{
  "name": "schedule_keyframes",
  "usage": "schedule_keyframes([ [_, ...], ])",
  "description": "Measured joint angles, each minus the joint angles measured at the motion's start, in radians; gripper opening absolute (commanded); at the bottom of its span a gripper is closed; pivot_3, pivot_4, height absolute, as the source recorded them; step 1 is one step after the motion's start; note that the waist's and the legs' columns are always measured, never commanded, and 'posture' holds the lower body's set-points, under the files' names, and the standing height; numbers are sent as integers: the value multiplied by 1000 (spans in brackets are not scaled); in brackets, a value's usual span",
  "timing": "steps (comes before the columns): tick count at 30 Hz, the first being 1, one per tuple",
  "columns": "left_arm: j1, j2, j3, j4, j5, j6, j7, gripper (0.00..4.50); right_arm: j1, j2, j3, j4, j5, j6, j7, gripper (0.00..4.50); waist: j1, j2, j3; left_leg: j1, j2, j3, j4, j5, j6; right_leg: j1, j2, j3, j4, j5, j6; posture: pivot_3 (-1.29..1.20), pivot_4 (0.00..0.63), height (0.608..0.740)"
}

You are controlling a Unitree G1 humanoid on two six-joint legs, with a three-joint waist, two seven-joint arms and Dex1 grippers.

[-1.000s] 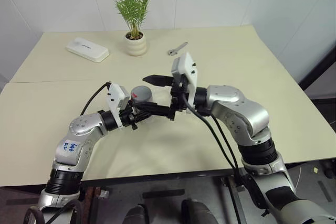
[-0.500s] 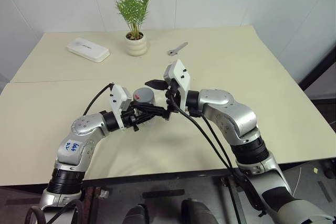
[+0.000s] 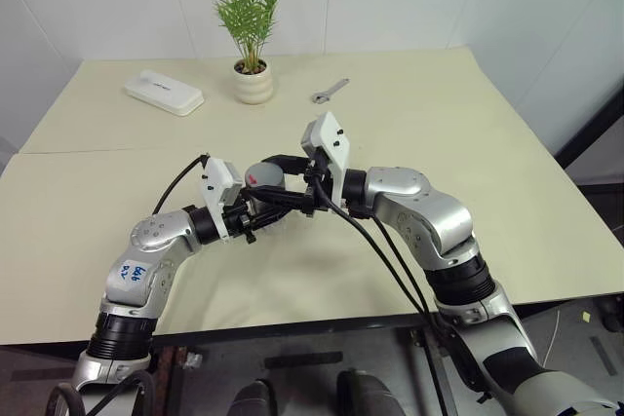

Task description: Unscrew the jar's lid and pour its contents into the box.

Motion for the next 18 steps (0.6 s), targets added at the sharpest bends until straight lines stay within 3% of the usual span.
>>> schedule_keyframes([
  [3,-26,23,-12,25,-23,-20,-140,1964,-25,-65,4,7,23,-24,145,2554,1,0,0,0,0,0,1,0,0,0,1,0,0,0,0,0,150,740],
  [6,-103,36,-44,69,-40,-64,-307,1964,-123,-157,24,80,39,-108,386,2554,1,0,0,-1,0,0,2,0,0,0,2,-1,0,0,1,0,150,740],
  [9,-158,48,-57,84,-53,-57,-412,1964,-212,-181,42,168,40,-168,543,2554,-5,0,0,0,0,1,2,0,1,1,2,1,0,0,1,0,150,740],
  [17,-163,38,-52,88,-61,-24,-449,1964,-283,-159,59,319,37,-234,668,2554,-1,0,0,-2,2,1,3,-1,0,-1,4,1,0,0,0,0,150,740],
  [18,-160,37,-50,85,-61,-23,-447,1964,-284,-157,59,322,37,-235,669,2904,0,0,0,-2,2,1,3,-1,0,-1,4,1,0,0,0,0,150,740],
])
